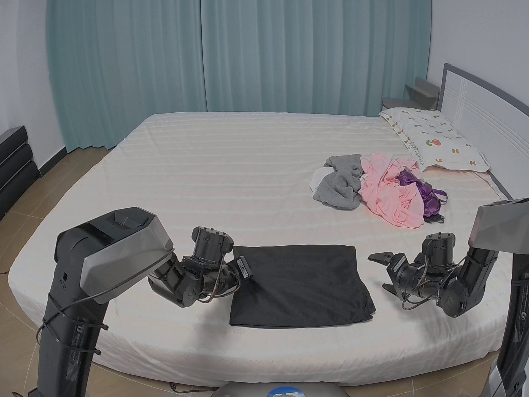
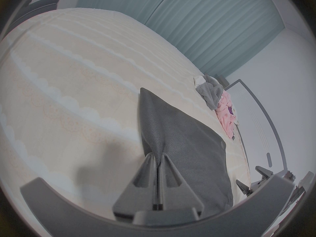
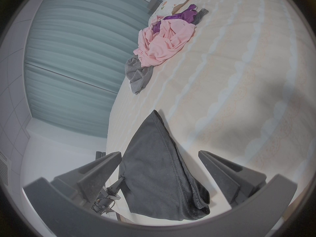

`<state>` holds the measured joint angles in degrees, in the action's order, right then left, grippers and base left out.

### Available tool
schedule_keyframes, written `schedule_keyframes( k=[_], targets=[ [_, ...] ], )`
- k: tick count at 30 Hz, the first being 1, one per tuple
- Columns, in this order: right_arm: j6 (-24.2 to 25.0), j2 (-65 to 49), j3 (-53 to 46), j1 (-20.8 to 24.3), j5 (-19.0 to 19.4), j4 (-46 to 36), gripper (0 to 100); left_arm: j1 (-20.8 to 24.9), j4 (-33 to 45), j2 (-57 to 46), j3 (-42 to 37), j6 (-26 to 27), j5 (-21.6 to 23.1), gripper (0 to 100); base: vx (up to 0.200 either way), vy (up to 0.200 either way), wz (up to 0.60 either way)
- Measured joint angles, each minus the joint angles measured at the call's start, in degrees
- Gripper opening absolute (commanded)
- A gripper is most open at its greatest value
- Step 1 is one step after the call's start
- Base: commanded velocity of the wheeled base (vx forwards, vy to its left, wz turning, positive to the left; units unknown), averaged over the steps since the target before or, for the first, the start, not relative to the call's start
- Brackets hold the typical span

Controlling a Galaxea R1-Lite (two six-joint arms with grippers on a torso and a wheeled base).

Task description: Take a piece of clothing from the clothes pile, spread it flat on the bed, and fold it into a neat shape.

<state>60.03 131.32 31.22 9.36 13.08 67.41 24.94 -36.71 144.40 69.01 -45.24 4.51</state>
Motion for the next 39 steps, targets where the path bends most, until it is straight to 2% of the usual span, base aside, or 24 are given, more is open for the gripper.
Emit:
schedule_keyframes(
  k=[19,39],
  targets=[
    [-0.1,0.0,-0.4,0.6,0.0,-0.1,100,-0.3,-0.2,-0.9,-1.0,-2.9,-0.3,0,0.0,0.0,0.0],
    [-0.1,0.1,-0.4,0.7,0.0,-0.1,100,-1.6,-0.2,-3.6,-3.7,-4.9,-0.3,0,0.0,0.2,0.0]
  ],
)
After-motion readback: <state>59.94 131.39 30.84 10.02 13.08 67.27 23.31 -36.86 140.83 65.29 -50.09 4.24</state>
